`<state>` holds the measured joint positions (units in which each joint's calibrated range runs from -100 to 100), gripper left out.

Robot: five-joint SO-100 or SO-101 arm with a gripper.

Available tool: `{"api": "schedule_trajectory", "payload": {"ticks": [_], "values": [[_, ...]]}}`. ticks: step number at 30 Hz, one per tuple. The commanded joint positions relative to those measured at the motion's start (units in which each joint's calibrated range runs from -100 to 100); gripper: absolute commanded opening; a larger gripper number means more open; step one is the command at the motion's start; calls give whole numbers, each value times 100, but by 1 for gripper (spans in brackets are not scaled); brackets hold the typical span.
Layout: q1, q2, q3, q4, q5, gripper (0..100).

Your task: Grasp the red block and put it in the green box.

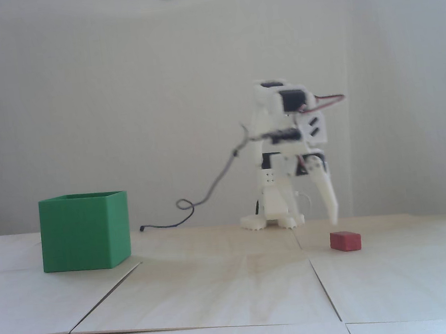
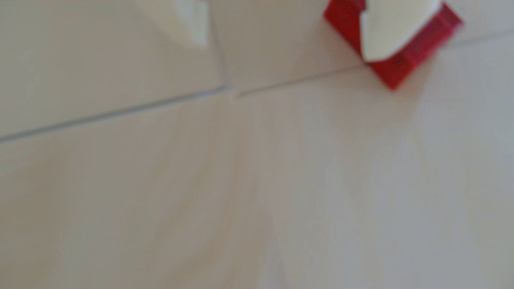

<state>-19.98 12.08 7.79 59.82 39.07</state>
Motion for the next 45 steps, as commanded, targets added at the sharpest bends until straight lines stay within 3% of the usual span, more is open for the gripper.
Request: {"api": "schedule_trajectory", "payload": {"ticks": [1,5,8,12,23,32,40,45], "values": [[-587,-67,-584,738,13,20],[-949,-75,-566,1312,60,20],[-1198,-122,-619,1801,554,20],[-1230,-399,-566,1961,742,20],[-458,-564,-548,1565,757,20],[-667,-675,-619,2560,757,20],[-1713,-1188,-628,2678,648,20],[-2276,-1172,-593,2037,-34,20]]}}
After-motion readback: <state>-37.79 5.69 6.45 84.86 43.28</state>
